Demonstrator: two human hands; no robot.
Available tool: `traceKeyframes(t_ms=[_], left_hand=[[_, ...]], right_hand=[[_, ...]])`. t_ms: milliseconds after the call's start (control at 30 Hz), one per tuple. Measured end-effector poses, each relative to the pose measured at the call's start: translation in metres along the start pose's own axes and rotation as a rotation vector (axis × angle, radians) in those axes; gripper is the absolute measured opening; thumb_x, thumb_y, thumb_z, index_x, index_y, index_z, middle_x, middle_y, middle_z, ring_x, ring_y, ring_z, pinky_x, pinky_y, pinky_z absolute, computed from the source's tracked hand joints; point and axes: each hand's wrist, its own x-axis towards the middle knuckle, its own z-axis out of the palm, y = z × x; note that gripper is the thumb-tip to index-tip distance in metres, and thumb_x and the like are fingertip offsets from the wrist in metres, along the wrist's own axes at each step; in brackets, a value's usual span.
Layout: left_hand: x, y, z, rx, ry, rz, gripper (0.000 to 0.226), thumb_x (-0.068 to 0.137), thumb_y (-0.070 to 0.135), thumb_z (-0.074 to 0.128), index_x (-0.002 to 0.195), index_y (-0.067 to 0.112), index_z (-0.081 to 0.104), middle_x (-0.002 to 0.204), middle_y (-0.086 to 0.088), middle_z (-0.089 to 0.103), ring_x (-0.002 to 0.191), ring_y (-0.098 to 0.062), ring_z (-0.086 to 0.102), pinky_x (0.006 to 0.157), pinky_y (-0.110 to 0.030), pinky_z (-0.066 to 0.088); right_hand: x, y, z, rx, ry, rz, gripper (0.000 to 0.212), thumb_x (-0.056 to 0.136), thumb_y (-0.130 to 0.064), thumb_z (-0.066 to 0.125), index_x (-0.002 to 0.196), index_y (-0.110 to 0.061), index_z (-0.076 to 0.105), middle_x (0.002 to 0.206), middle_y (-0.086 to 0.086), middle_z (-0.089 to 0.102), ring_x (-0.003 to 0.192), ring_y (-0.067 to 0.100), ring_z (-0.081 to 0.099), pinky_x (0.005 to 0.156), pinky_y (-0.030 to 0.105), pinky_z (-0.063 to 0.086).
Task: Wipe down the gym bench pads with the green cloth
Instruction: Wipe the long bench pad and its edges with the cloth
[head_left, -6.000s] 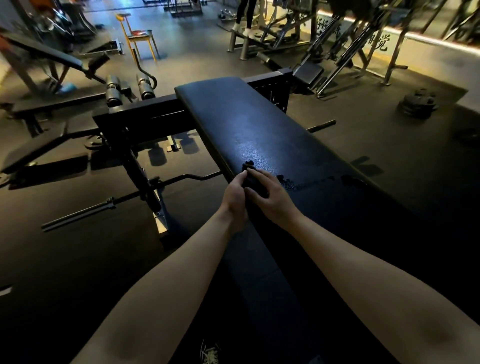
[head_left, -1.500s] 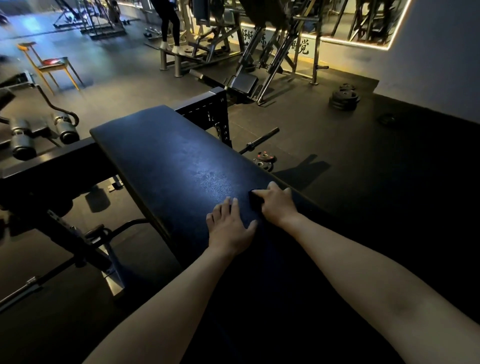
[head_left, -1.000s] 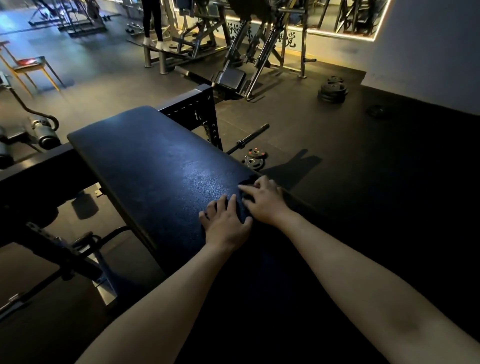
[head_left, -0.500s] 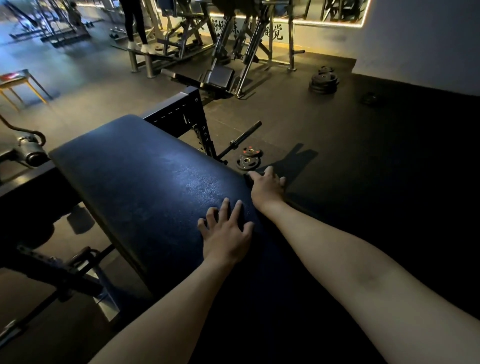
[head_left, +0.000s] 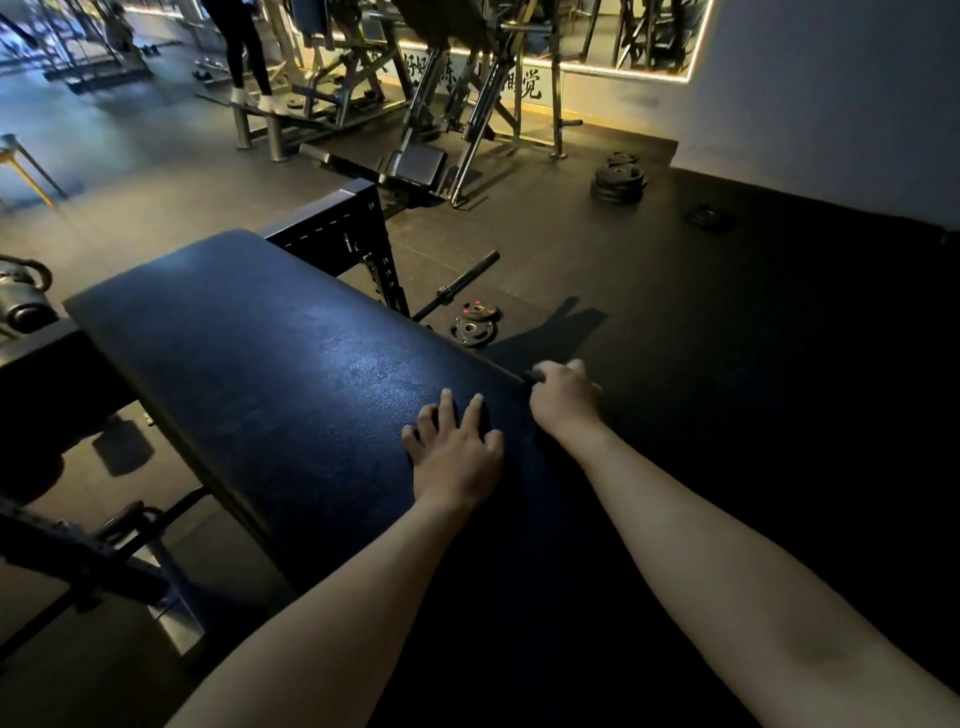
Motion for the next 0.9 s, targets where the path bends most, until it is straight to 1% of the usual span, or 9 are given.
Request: traceKeyframes(t_ms=[100, 233, 300, 433, 533, 633, 700, 800, 900], left_hand=[[0.003, -0.005, 0.003, 0.029, 0.040, 0.002, 0.060, 0.096, 0.048, 0.032, 0.154, 0.036, 0.024, 0.166, -0.006, 0.010, 0.147, -0.029, 0.008, 0.117, -0.054, 0.005], [0.003, -0.006, 0.006, 0.035, 0.039, 0.038, 0.058, 0.096, 0.047, 0.032, 0.152, 0.035, 0.027, 0.166, -0.007, 0.010, 0.147, -0.029, 0.008, 0.117, -0.053, 0.005], [0.006, -0.007, 0.004, 0.028, 0.049, 0.032, 0.060, 0.095, 0.049, 0.034, 0.153, 0.037, 0.026, 0.166, -0.006, 0.010, 0.146, -0.028, 0.009, 0.117, -0.053, 0.005], [0.005, -0.009, 0.003, 0.012, 0.027, 0.046, 0.060, 0.094, 0.052, 0.035, 0.152, 0.042, 0.027, 0.166, -0.005, 0.011, 0.146, -0.027, 0.007, 0.115, -0.051, 0.004], [0.002, -0.012, 0.000, -0.002, 0.024, 0.083, 0.058, 0.094, 0.053, 0.037, 0.151, 0.042, 0.030, 0.166, -0.002, 0.014, 0.146, -0.025, 0.007, 0.115, -0.050, 0.004], [-0.002, -0.013, -0.001, 0.009, 0.011, 0.115, 0.059, 0.093, 0.053, 0.037, 0.151, 0.041, 0.030, 0.166, -0.001, 0.016, 0.147, -0.025, 0.008, 0.116, -0.049, 0.004], [-0.007, -0.009, 0.000, 0.018, 0.002, 0.131, 0.060, 0.094, 0.053, 0.035, 0.152, 0.040, 0.027, 0.166, -0.002, 0.014, 0.149, -0.025, 0.007, 0.116, -0.049, 0.004], [-0.009, -0.006, 0.003, 0.019, 0.014, 0.136, 0.060, 0.095, 0.053, 0.034, 0.152, 0.039, 0.027, 0.166, -0.003, 0.014, 0.149, -0.026, 0.007, 0.117, -0.049, 0.005], [-0.003, -0.009, 0.002, -0.003, 0.022, 0.145, 0.060, 0.092, 0.055, 0.037, 0.151, 0.040, 0.030, 0.165, -0.002, 0.017, 0.147, -0.026, 0.010, 0.118, -0.049, 0.007]], right_hand=[[0.005, -0.036, 0.015, 0.078, -0.058, -0.184, 0.038, 0.098, -0.024, 0.045, 0.133, -0.030, 0.057, 0.128, 0.013, 0.045, 0.113, 0.039, 0.052, 0.101, 0.040, 0.035], [0.004, -0.056, 0.028, -0.043, -0.102, -0.342, 0.043, 0.097, -0.021, 0.043, 0.138, -0.030, 0.054, 0.131, 0.010, 0.041, 0.119, 0.031, 0.045, 0.102, 0.039, 0.030], [0.006, -0.043, 0.023, -0.080, -0.091, -0.312, 0.042, 0.098, -0.022, 0.043, 0.138, -0.028, 0.054, 0.131, 0.011, 0.041, 0.116, 0.033, 0.045, 0.102, 0.041, 0.030], [-0.001, -0.008, 0.007, -0.066, -0.063, -0.137, 0.037, 0.100, -0.024, 0.038, 0.130, -0.030, 0.059, 0.131, 0.009, 0.042, 0.111, 0.037, 0.046, 0.100, 0.043, 0.035], [-0.012, 0.019, -0.012, -0.078, -0.042, -0.073, 0.036, 0.098, -0.021, 0.042, 0.126, -0.024, 0.064, 0.132, 0.009, 0.046, 0.111, 0.035, 0.052, 0.103, 0.042, 0.040], [-0.017, 0.039, -0.023, -0.109, 0.006, 0.011, 0.032, 0.094, -0.024, 0.048, 0.118, -0.017, 0.069, 0.126, 0.012, 0.056, 0.109, 0.033, 0.058, 0.100, 0.042, 0.046], [-0.022, 0.042, -0.022, -0.094, 0.036, 0.053, 0.033, 0.095, -0.026, 0.048, 0.119, -0.017, 0.068, 0.126, 0.013, 0.055, 0.108, 0.035, 0.057, 0.099, 0.042, 0.047], [-0.023, 0.023, -0.010, 0.030, 0.028, -0.012, 0.035, 0.099, -0.025, 0.046, 0.130, -0.023, 0.061, 0.132, 0.013, 0.044, 0.111, 0.039, 0.052, 0.102, 0.043, 0.042], [-0.016, -0.008, 0.007, 0.099, -0.010, -0.252, 0.043, 0.097, -0.021, 0.052, 0.139, -0.021, 0.056, 0.131, 0.014, 0.043, 0.118, 0.036, 0.048, 0.107, 0.040, 0.037]])
